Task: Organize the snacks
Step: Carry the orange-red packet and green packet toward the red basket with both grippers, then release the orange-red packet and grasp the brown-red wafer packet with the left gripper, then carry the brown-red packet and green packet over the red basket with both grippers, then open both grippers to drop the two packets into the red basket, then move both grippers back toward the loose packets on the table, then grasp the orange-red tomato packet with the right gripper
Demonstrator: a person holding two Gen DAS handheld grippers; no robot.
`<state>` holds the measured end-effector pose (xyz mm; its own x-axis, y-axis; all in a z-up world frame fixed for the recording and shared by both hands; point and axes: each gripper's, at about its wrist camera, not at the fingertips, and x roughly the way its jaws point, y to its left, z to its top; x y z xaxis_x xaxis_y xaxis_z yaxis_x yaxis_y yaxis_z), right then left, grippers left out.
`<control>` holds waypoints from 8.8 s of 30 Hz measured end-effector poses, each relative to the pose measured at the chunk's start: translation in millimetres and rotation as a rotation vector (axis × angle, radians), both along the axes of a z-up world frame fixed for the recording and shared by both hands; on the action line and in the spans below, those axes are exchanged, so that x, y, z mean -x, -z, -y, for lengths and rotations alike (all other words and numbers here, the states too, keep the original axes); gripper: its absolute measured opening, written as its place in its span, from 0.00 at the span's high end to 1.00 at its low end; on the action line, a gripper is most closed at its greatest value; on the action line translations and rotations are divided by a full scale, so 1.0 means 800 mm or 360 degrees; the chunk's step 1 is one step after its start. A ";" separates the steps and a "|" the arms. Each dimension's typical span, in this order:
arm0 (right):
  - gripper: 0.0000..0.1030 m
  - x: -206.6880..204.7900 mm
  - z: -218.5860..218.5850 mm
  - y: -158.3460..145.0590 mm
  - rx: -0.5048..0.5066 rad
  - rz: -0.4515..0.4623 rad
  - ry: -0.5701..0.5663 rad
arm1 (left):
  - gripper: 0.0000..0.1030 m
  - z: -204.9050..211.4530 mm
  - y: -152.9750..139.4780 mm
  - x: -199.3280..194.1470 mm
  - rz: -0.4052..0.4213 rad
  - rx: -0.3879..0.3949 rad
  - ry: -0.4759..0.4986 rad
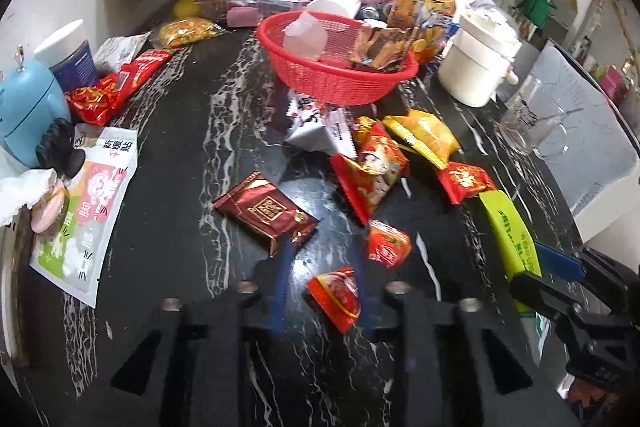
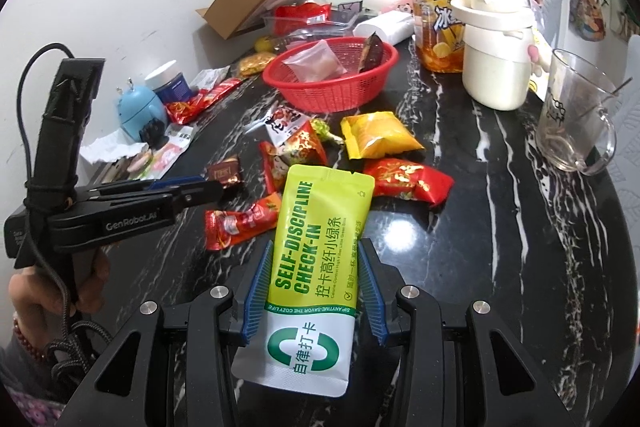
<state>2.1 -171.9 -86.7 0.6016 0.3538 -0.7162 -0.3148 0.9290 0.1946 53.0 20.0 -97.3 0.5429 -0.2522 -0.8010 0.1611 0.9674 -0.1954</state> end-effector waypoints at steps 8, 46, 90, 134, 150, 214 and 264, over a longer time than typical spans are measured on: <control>0.60 -0.011 0.000 0.003 -0.0007 -0.0007 -0.0013 | 0.28 -0.003 0.008 -0.020 0.0008 -0.0056 -0.0145; 0.59 -0.005 0.006 0.002 -0.0030 0.0005 0.0014 | 0.62 0.006 -0.019 0.019 0.0116 -0.0099 -0.0148; 0.59 -0.175 -0.016 -0.141 -0.0015 0.0439 -0.0122 | 0.62 0.036 -0.164 -0.124 0.0617 0.0090 0.0029; 0.49 -0.307 -0.018 -0.068 0.0057 0.0147 -0.0050 | 0.60 0.029 -0.049 -0.265 0.0127 -0.0141 -0.0104; 0.49 -0.249 -0.001 -0.137 0.0069 0.0310 -0.0002 | 0.60 0.043 -0.132 -0.212 0.0337 -0.0233 -0.0089; 0.28 -0.001 0.015 -0.029 -0.0046 0.0057 0.0102 | 0.37 0.032 -0.056 0.049 0.0193 -0.0059 0.0162; 0.84 -0.074 -0.115 0.060 0.0160 -0.0110 -0.0144 | 0.37 -0.089 -0.002 0.030 0.0041 -0.0015 -0.0204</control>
